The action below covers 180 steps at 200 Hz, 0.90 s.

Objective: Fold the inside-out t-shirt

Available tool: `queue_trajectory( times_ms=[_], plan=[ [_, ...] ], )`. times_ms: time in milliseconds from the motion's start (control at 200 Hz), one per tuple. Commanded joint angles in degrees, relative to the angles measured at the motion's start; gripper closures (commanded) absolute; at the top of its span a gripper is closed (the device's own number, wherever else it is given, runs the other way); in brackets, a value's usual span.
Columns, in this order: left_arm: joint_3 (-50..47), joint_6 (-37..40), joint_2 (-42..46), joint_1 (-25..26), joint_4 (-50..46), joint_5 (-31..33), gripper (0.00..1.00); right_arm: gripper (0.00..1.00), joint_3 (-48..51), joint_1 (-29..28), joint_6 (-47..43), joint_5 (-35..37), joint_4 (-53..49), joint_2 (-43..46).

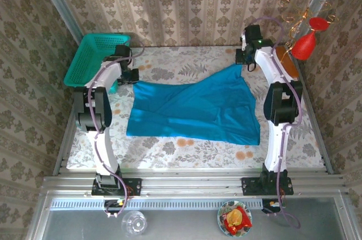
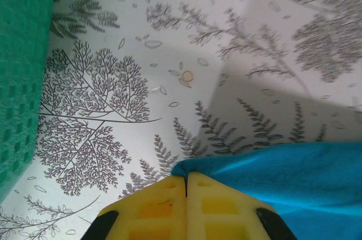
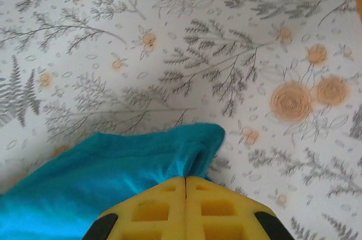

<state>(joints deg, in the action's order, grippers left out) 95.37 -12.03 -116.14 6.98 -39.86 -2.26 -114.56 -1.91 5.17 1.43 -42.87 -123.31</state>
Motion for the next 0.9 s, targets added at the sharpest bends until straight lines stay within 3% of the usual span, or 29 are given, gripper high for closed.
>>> queue_trajectory(
  times_ms=[0, 440, 895],
  plan=[
    [-2.6, -0.5, 5.5, -0.6, 3.5, -3.7, 1.0, 1.0, 7.1, -0.6, 4.0, -3.6, 1.2, 9.3],
    [-16.8, -1.8, 18.2, -1.4, 4.9, -4.8, 1.0, 1.0, 40.0, -1.2, 12.6, -1.7, 1.4, 34.8],
    [-33.5, -5.9, 30.5, -3.0, 6.1, -4.7, 1.0, 1.0, 61.0, -0.6, 20.1, 3.9, 1.4, 50.6]
  ],
)
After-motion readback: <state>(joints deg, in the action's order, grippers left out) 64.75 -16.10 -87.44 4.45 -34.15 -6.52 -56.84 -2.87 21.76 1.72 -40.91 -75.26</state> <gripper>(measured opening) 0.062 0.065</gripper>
